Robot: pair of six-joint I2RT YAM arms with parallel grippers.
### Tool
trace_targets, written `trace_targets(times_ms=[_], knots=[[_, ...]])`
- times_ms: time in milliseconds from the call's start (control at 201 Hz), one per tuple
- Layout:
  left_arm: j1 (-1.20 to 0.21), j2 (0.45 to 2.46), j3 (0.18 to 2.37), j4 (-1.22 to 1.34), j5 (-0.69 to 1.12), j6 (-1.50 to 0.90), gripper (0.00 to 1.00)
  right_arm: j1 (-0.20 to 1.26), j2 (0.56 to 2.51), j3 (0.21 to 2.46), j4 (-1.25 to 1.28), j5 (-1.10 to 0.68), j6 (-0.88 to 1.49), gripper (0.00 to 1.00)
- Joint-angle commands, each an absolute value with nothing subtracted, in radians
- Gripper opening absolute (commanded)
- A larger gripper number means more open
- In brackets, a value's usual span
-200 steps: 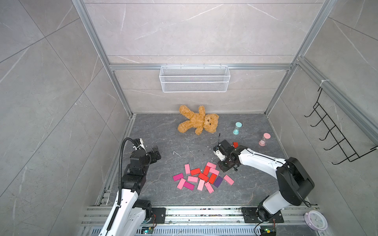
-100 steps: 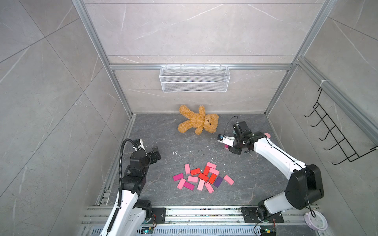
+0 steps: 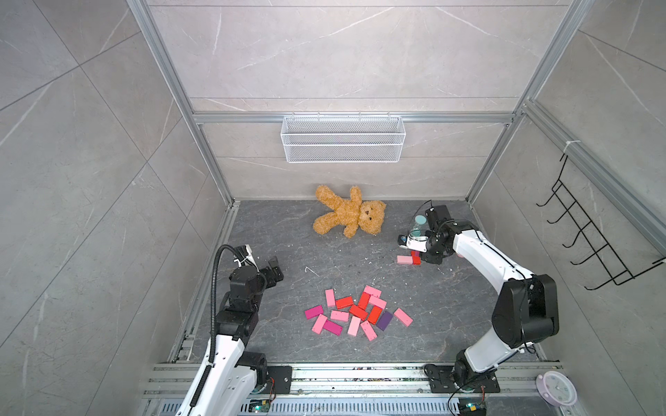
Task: Assemble the letter t with building blocks
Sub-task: Assemble the building block at the center of the board.
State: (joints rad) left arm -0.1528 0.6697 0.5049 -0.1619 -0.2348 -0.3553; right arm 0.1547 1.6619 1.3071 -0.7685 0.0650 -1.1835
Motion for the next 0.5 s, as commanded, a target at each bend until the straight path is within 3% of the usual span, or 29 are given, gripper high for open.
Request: trace_targets(times_ms=[0,493], knots=[[-0.156,0.655,0.495,-0.09,-0.257,-0.331,1.0,0.137,1.703,1.325,-0.698,0.09,-1.236,0.0],[-0.156,0.585,0.458,-0.046,-0.265,-0.334,0.99,0.061,1.822,1.39,-0.69,0.066,-1.34,0.0]])
